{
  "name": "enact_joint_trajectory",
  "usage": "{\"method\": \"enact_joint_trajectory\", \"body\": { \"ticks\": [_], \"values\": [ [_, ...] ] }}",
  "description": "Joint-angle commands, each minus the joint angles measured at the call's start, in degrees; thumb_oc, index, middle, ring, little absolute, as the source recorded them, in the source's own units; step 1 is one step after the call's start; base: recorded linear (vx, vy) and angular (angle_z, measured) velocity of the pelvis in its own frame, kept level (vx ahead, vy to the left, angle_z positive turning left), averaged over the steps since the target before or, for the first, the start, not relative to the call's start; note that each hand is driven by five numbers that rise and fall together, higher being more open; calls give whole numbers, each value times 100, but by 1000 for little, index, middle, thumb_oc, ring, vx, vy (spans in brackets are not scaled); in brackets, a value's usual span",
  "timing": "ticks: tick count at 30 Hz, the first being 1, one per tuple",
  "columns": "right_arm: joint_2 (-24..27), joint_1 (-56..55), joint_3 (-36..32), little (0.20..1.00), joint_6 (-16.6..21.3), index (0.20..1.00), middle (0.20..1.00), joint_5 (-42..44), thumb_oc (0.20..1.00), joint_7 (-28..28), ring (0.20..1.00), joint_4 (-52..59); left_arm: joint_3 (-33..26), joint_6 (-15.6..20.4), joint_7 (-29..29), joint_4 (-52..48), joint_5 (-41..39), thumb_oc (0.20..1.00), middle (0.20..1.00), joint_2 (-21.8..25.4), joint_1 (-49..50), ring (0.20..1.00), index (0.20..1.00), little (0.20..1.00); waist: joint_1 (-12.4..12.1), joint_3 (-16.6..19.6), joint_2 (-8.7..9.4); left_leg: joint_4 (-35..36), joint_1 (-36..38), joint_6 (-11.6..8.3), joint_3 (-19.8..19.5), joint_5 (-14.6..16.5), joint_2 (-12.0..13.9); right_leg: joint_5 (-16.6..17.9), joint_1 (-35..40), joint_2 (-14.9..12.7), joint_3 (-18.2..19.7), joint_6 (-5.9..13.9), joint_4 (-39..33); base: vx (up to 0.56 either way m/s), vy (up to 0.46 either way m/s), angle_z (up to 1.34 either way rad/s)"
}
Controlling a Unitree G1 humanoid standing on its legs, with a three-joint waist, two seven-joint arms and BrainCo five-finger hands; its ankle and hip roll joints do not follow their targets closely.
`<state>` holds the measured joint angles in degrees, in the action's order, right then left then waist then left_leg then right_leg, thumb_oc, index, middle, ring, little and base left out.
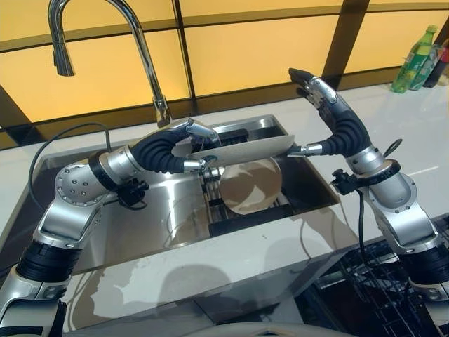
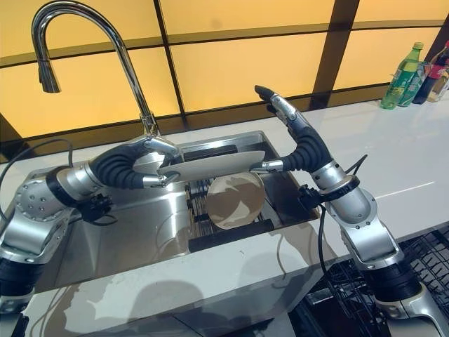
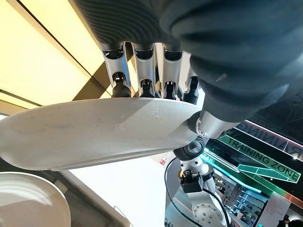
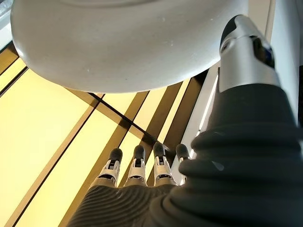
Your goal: Pick up plates and place into dishwasher.
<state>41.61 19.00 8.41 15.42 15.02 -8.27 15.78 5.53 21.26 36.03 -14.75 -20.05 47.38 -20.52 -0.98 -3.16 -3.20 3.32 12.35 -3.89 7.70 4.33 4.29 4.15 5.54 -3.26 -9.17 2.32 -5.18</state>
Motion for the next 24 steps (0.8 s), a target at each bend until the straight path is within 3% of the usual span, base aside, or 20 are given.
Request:
{"method": "enact_joint_trajectory", "body": {
  "ticks": [1,5,15,19,20,22,24],
  "values": [
    [123,501,138,1000,-46,1000,1000,295,1000,-611,1000,352,117,108,-25,-60,-577,200,200,260,-616,200,200,200,-114,403,308,-114,-688,-71,-327,-139,15,-580,101,-733,-168,620,405,0,0,0],
    [302,822,622,1000,-294,1000,1000,450,1000,-1388,1000,511,278,193,-88,-180,-669,200,200,251,-815,200,200,200,-155,417,337,-101,-690,-86,-346,-162,19,-578,122,-741,-202,616,395,0,0,0],
    [113,1617,1408,1000,-393,1000,1000,785,1000,-1501,1000,605,639,120,-67,-367,-765,200,200,-41,-1034,200,200,200,-278,416,386,-80,-667,-93,-423,-187,9,-595,195,-739,-245,590,401,2,4,1],
    [23,1625,1416,1000,-374,1000,1000,871,1000,-1438,1000,596,643,145,-72,-367,-798,200,200,-93,-985,200,200,200,-307,428,387,-81,-676,-87,-446,-191,-6,-604,208,-753,-265,592,408,5,13,4],
    [-13,1591,1399,934,-384,934,934,843,934,-1453,934,594,630,144,-54,-370,-782,200,200,-120,-968,200,200,200,-310,430,387,-82,-678,-84,-454,-192,-12,-605,207,-756,-267,592,412,0,0,0],
    [-71,1538,1395,200,-414,200,200,741,200,-1468,200,564,609,125,-30,-384,-757,200,200,-160,-952,200,200,200,-316,426,386,-83,-683,-75,-460,-194,-22,-609,205,-767,-272,594,423,0,0,0],
    [-87,1520,1407,200,-418,200,200,642,200,-1495,200,538,588,112,-6,-379,-744,200,200,-186,-951,200,200,200,-317,428,385,-82,-684,-65,-456,-194,-29,-614,202,-773,-271,593,432,0,0,0]
  ]
}}
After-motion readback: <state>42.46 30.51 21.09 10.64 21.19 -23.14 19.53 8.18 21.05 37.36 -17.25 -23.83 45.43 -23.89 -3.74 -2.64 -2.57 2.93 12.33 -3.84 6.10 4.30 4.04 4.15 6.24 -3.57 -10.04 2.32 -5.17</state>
